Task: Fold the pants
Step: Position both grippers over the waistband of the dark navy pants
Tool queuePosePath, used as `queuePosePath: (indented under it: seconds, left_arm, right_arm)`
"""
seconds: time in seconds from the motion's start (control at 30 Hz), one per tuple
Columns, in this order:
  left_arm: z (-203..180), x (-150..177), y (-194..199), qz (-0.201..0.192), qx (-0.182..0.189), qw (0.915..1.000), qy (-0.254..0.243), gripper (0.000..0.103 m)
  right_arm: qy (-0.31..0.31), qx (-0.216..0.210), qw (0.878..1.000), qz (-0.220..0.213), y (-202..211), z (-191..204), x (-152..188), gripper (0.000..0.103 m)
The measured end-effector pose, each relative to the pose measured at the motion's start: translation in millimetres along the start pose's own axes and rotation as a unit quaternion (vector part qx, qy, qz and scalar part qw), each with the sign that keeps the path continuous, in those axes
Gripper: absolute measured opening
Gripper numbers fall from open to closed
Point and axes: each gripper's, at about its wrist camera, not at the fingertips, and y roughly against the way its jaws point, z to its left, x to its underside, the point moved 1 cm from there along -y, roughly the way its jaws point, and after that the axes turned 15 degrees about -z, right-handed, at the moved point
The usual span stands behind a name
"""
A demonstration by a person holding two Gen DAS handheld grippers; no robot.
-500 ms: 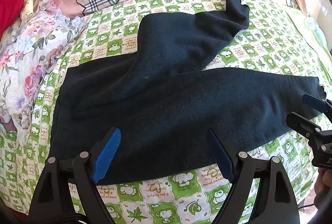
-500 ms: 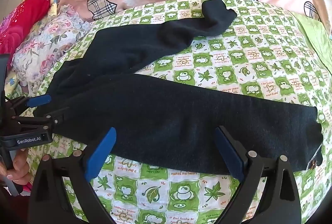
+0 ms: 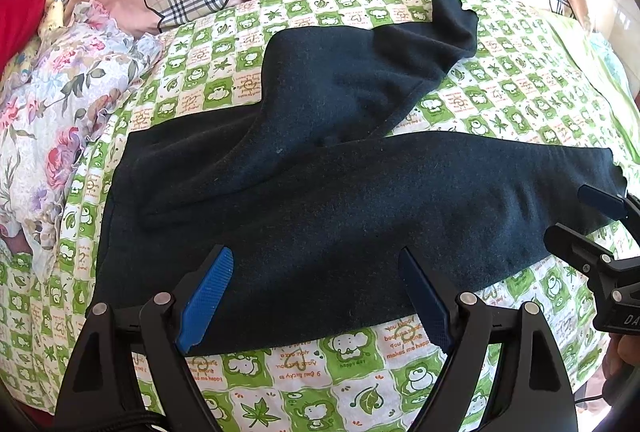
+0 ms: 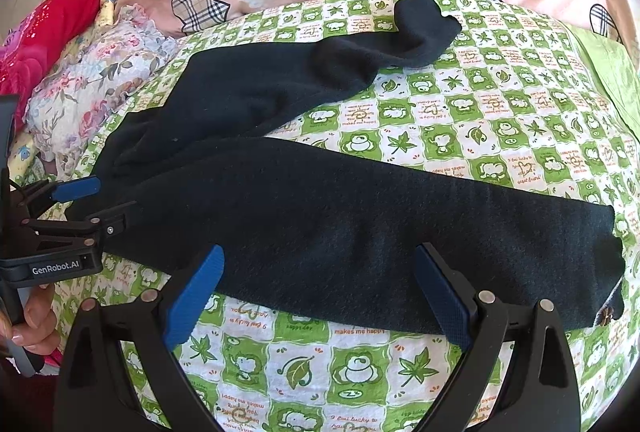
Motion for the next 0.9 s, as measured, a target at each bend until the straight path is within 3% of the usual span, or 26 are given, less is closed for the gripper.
queuePosePath:
  seconds: [0.57, 0.9]
  left_arm:
    - [-4, 1, 0, 0.001, 0.007, 1.0, -0.007, 0.086]
    - [-11, -3, 0, 0.001, 0.024, 0.9996, -0.013, 0.085]
  right_arm:
    - [-0.011, 0.0, 1.0, 0.016, 3, 0, 0, 0.095]
    - [-0.007, 0.008, 1.0, -0.005, 8, -7, 2, 0.095]
